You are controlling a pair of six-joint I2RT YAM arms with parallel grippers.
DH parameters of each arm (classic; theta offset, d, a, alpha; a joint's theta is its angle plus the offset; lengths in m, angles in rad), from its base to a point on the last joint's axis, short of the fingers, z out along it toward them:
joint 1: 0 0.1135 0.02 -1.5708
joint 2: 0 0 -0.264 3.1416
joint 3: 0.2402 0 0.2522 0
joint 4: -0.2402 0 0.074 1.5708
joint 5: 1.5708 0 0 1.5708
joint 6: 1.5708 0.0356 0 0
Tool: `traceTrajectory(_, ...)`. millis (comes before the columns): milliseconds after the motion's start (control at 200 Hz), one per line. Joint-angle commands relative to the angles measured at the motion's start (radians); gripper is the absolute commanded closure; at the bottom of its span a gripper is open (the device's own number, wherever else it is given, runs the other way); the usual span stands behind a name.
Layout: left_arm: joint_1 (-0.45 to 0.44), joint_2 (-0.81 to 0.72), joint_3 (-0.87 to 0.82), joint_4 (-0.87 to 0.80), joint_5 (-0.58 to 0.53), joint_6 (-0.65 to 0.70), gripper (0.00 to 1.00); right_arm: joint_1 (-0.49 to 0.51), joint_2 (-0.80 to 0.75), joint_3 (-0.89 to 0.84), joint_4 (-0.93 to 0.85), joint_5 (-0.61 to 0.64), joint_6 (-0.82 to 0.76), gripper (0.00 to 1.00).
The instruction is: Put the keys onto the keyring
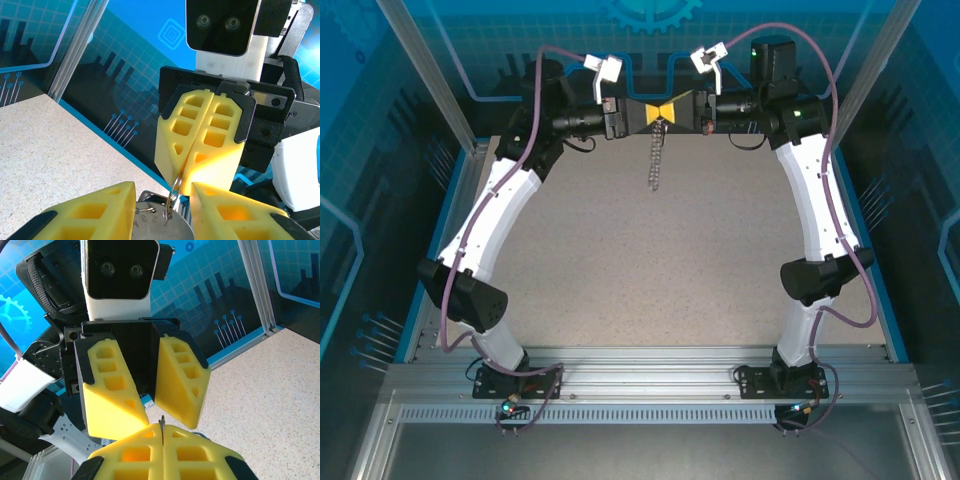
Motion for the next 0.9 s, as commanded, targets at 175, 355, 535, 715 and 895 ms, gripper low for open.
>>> traceTrajectory(175,-0.020,0.020,0.031,0.007,0.033,0.022,0.77,0.014,0.015,-0.004,0.038,-0.025,0.020,1.00)
traceTrajectory(355,-0.021,0.013,0.017,0.026,0.033,0.014,0.89,0.014,0.018,-0.008,0.039,-0.017,0.020,1.00)
traceTrajectory(535,-0.022,0.004,0.002,0.054,0.032,0.000,1.00,0.013,0.021,-0.009,0.048,-0.009,0.030,1.00)
traceTrajectory(715,-0.023,-0.009,-0.042,0.141,0.032,-0.046,1.00,0.013,0.022,-0.008,0.092,-0.015,0.078,1.00)
traceTrajectory(895,-0.022,-0.072,-0.185,0.356,-0.069,-0.112,1.00,-0.041,-0.012,-0.039,0.162,-0.016,0.159,0.59)
